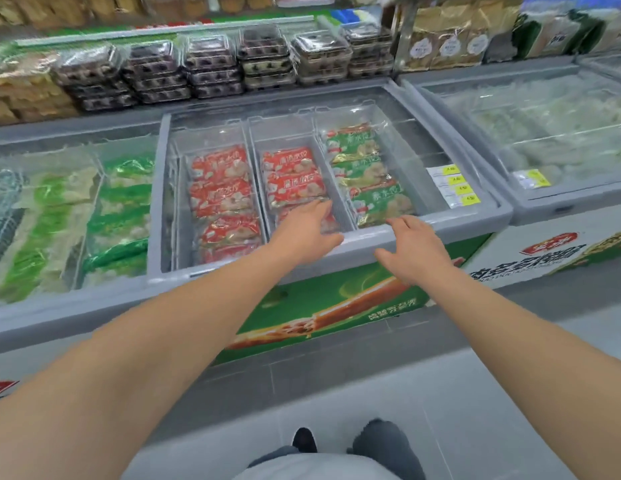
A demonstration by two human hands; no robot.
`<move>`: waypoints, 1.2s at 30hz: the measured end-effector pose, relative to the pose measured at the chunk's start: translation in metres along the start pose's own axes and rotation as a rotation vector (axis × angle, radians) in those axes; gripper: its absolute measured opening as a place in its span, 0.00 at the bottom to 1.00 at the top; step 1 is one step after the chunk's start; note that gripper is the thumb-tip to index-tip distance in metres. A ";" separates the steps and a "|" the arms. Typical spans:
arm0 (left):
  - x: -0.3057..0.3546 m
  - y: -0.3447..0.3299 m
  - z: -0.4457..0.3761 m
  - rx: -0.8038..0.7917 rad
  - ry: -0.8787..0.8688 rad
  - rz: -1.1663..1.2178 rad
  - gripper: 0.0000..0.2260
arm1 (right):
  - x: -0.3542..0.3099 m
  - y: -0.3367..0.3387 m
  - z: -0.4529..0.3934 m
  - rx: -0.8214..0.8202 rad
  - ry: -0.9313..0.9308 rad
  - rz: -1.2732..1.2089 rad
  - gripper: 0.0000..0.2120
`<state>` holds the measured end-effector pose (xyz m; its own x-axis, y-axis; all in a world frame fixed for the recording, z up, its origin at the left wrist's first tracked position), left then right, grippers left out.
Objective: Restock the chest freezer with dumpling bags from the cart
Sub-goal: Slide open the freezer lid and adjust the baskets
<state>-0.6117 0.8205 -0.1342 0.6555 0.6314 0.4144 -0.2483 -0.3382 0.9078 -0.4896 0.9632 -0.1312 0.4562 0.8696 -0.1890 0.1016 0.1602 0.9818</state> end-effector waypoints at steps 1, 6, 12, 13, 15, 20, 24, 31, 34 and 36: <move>-0.001 -0.005 -0.014 -0.009 0.000 -0.002 0.35 | 0.008 -0.004 -0.013 -0.005 -0.008 -0.009 0.32; 0.000 -0.046 -0.105 -0.061 0.034 -0.004 0.37 | 0.058 -0.030 -0.096 -0.023 -0.023 -0.054 0.33; 0.028 -0.093 -0.207 -0.102 0.039 -0.045 0.35 | 0.136 -0.052 -0.198 -0.073 -0.048 -0.115 0.31; 0.035 -0.103 -0.227 -0.106 0.047 -0.047 0.34 | 0.153 -0.054 -0.216 -0.081 -0.054 -0.129 0.30; 0.044 -0.117 -0.252 -0.117 0.060 -0.055 0.34 | 0.175 -0.058 -0.241 -0.075 -0.056 -0.161 0.30; 0.073 -0.152 -0.323 -0.168 0.057 -0.066 0.34 | 0.237 -0.062 -0.296 -0.068 -0.096 -0.195 0.28; 0.096 -0.180 -0.367 -0.195 0.013 -0.064 0.34 | 0.280 -0.064 -0.320 -0.012 -0.163 -0.187 0.29; 0.150 -0.221 -0.432 -0.240 -0.130 -0.066 0.34 | 0.334 -0.060 -0.329 0.171 -0.259 -0.224 0.25; 0.174 -0.228 -0.451 -0.234 -0.214 -0.079 0.34 | 0.352 -0.063 -0.326 0.166 -0.330 -0.281 0.21; 0.191 -0.233 -0.461 -0.226 -0.276 -0.079 0.32 | 0.359 -0.063 -0.325 0.178 -0.335 -0.301 0.18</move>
<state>-0.7576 1.3419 -0.2365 0.8392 0.4266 0.3373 -0.3204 -0.1134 0.9405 -0.6197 1.4170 -0.2561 0.6397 0.5942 -0.4875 0.4090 0.2738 0.8705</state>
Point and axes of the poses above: each hand's wrist, its own z-axis away from the middle knuckle, its own y-axis out of the back of the hand, x = y × z, the point moved 9 cm from there along -z, towards the middle knuckle, and after that the axes turned 9 degrees about x, right-handed, at the moved point
